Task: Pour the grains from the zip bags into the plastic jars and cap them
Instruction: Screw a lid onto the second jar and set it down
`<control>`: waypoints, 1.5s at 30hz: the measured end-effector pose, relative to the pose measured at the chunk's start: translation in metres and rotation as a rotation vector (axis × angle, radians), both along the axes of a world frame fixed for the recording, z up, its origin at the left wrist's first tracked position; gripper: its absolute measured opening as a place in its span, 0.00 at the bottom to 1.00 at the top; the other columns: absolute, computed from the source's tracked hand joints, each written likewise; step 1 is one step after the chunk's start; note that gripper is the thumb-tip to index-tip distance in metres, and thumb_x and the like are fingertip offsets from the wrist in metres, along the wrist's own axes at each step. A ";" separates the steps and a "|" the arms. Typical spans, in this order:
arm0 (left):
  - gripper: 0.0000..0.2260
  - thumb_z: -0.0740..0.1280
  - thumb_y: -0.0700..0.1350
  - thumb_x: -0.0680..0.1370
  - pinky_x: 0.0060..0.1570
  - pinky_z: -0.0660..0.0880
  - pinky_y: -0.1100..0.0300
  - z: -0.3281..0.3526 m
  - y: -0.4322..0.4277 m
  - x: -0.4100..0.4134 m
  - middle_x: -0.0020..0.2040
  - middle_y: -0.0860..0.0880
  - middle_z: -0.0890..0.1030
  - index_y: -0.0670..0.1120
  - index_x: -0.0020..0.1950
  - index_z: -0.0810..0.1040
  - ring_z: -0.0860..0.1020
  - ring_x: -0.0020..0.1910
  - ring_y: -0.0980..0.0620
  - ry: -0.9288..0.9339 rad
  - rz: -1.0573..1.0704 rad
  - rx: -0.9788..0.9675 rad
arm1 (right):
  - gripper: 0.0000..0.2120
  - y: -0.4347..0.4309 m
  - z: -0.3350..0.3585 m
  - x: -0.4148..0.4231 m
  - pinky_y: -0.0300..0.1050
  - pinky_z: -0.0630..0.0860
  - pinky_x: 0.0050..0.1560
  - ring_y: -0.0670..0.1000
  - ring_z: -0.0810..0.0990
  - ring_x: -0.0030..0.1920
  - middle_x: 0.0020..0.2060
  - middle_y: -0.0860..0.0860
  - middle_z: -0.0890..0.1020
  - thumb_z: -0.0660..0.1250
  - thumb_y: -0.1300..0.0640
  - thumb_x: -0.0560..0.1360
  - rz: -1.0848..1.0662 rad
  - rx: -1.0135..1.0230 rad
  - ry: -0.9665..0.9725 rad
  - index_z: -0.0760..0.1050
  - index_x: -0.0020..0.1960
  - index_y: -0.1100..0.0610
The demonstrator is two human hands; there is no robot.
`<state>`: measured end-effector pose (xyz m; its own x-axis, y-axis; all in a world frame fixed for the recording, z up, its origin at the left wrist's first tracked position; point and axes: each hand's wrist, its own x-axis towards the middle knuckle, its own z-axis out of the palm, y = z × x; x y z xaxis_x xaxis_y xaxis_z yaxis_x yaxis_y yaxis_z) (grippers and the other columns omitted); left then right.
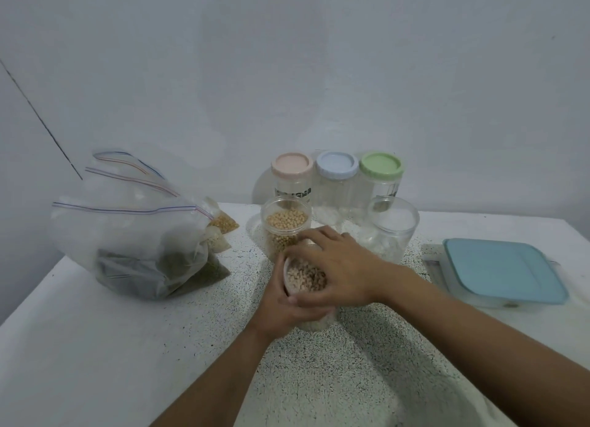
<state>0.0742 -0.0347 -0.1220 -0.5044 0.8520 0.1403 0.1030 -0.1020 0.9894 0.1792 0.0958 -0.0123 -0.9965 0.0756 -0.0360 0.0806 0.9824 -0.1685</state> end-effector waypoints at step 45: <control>0.15 0.70 0.49 0.80 0.61 0.79 0.57 0.047 -0.038 -0.012 0.62 0.58 0.82 0.60 0.66 0.77 0.80 0.62 0.58 -0.087 -0.200 -0.426 | 0.40 0.009 -0.086 0.074 0.44 0.84 0.46 0.46 0.83 0.49 0.51 0.45 0.82 0.83 0.37 0.57 -0.645 -0.854 0.299 0.70 0.62 0.46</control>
